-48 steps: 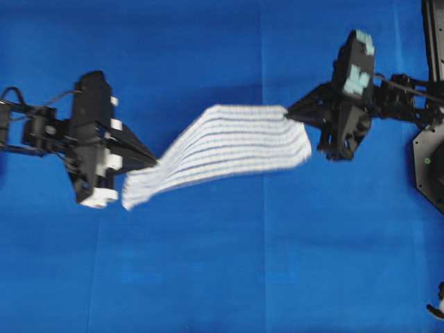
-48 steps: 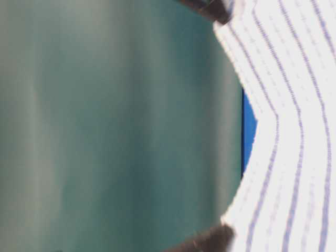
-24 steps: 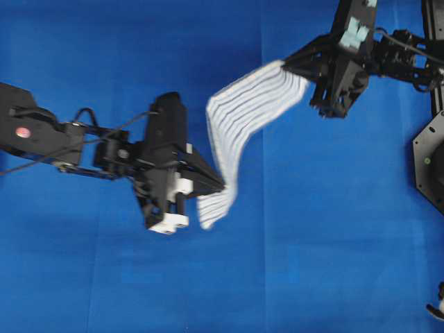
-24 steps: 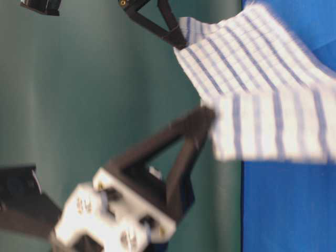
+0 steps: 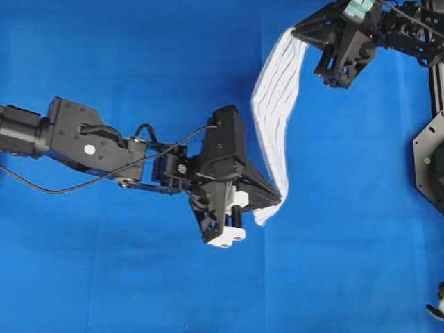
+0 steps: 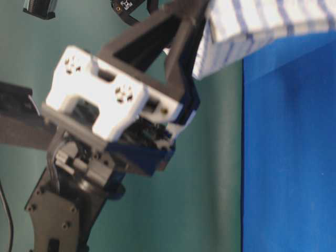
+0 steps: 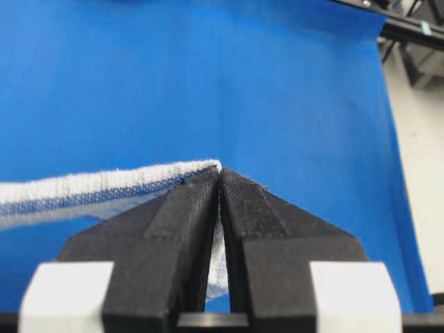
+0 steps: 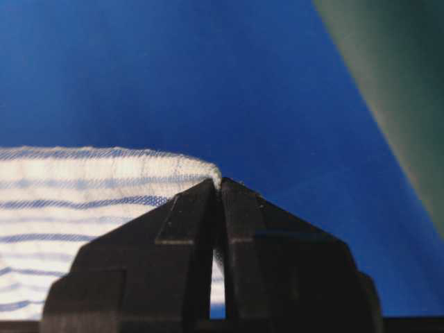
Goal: Fold the blue towel.
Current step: 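Lift the strip and rotate it to lie vertically on the table, then lay the strip down, open both grippers and withdraw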
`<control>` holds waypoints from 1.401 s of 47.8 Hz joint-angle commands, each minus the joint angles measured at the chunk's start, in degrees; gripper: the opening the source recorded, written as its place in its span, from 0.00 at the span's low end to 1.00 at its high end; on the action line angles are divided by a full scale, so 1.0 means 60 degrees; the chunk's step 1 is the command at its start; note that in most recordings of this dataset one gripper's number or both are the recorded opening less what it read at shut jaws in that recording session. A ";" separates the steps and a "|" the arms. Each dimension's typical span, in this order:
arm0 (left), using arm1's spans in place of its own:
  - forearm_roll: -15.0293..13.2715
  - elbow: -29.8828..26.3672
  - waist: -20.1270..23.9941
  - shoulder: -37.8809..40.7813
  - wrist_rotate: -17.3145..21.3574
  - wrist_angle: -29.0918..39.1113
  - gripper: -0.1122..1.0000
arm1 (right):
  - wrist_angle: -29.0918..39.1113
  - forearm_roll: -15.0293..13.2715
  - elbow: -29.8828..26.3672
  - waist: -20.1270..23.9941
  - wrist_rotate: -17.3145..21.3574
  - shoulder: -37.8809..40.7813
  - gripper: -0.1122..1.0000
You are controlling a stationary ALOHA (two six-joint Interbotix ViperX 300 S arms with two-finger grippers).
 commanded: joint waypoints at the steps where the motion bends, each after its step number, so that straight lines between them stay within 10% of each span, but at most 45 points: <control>1: -0.0015 -0.0410 -0.0059 -0.0015 -0.0044 -0.0088 0.11 | -0.0073 -0.0073 -0.0293 -0.0176 -0.0015 -0.0015 0.13; 67: -0.0454 0.2109 -0.0366 -0.0073 -0.0908 -0.3062 0.11 | -0.0073 -0.0234 -0.3457 -0.0073 -0.0498 0.4526 0.13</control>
